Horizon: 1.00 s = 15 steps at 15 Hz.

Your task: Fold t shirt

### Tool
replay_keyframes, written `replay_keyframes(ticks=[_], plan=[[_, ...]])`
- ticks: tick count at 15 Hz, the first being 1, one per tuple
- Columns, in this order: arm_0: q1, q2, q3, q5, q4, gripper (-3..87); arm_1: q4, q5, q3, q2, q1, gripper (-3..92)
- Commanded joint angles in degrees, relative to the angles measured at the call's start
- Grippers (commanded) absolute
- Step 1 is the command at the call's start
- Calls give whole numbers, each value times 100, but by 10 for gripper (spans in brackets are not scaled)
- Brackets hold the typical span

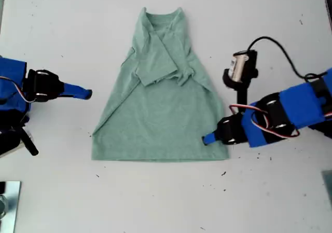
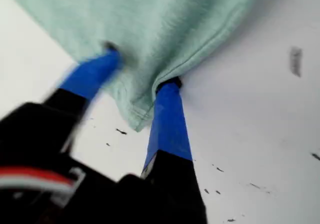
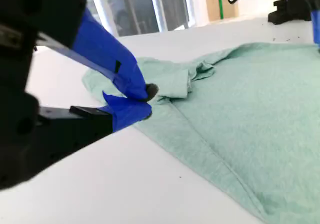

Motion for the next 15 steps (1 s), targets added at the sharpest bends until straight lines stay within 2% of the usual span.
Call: replay_keyframes(ticks=[1, 4, 5, 8, 9, 12, 15], plan=[[114, 0, 70, -114, -9, -1, -281, 18, -62, -642, -237, 22], [114, 0, 70, -123, -9, -1, 290, -141, -44, -176, -299, 11], [132, 0, 70, -123, -9, -1, 888, -229, -176, 114, -299, -10], [202, 0, 70, -149, -9, -1, 3621, -88, -844, 1564, -413, -10], [211, 0, 70, -149, -9, -1, 4201, -149, -1257, 1793, -404, -10], [176, 0, 70, -149, -9, -1, 5361, -519, -3850, 870, -334, -10], [211, -9, 70, -149, -9, -1, 5344, -844, -5414, -255, -369, -10]])
